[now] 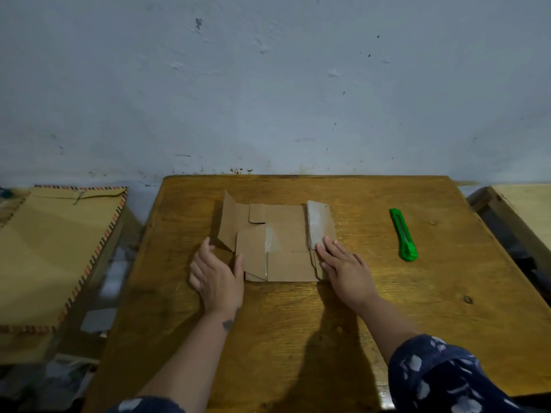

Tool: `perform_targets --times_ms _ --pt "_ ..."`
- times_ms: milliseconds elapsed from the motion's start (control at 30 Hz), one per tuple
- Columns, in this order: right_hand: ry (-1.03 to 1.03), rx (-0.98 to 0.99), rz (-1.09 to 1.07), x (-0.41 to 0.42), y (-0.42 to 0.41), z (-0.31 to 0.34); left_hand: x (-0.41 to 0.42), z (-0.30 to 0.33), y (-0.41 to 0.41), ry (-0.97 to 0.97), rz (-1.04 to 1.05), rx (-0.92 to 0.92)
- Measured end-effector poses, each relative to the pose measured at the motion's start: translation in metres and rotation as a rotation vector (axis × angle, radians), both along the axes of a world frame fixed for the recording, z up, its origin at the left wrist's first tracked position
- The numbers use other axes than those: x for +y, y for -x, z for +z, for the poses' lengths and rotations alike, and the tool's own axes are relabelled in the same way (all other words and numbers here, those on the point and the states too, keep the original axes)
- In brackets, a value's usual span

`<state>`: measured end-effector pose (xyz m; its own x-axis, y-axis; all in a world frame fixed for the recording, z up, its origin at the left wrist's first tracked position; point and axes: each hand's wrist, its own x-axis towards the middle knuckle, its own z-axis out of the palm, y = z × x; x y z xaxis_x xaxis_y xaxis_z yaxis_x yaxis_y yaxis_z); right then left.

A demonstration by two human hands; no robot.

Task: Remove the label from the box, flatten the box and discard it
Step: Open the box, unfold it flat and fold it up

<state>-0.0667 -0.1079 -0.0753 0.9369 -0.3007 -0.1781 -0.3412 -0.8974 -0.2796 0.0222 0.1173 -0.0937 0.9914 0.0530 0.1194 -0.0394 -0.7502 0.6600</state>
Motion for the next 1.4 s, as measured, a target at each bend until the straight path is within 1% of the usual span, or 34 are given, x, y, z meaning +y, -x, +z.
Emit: perform_targets --times_ms 67,133,267,400,500,600,700,833,933,1000,1067,1167,1267,1400 --pt "0.007 0.002 -0.005 0.000 -0.001 -0.001 0.003 0.000 -0.010 0.057 -0.035 0.057" --pt "0.011 0.005 -0.011 0.000 -0.001 -0.001 0.003 0.002 -0.016 0.105 -0.054 0.064" --pt "0.017 -0.001 -0.017 -0.001 -0.001 -0.004 0.002 0.005 -0.023 0.122 -0.067 0.031" --pt "0.015 -0.006 -0.015 -0.001 -0.001 -0.003 -0.002 0.008 -0.025 0.184 -0.064 -0.029" --pt "0.008 -0.013 -0.018 0.000 -0.001 -0.003 -0.006 0.012 -0.020 0.311 -0.076 -0.038" --pt "-0.003 -0.013 -0.021 0.001 0.000 -0.002 -0.014 0.020 -0.016 0.448 -0.068 0.032" --pt "-0.015 -0.011 -0.031 0.001 -0.001 -0.001 -0.021 0.021 -0.016 0.538 -0.035 0.093" --pt "-0.024 -0.020 -0.027 0.000 0.000 -0.001 -0.029 0.024 -0.015 0.557 -0.003 0.066" --pt "-0.046 -0.031 -0.032 0.000 0.000 -0.001 -0.033 0.029 -0.011 0.530 -0.063 -0.022" --pt "-0.063 -0.041 -0.036 0.000 0.001 -0.003 -0.038 0.031 -0.009 0.494 -0.128 -0.056" --pt "-0.072 -0.048 -0.035 -0.001 0.001 -0.003 -0.045 0.035 -0.005 0.387 -0.197 -0.100" --pt "-0.079 -0.062 -0.025 -0.002 0.001 -0.003 -0.056 0.039 -0.001 0.187 -0.310 -0.157" --pt "-0.061 -0.069 -0.023 -0.002 0.001 -0.002 -0.068 0.042 0.002 -0.028 -0.431 -0.160" --pt "-0.072 -0.086 -0.014 -0.002 0.002 0.001 -0.085 0.043 0.002 -0.392 -0.543 -0.151"
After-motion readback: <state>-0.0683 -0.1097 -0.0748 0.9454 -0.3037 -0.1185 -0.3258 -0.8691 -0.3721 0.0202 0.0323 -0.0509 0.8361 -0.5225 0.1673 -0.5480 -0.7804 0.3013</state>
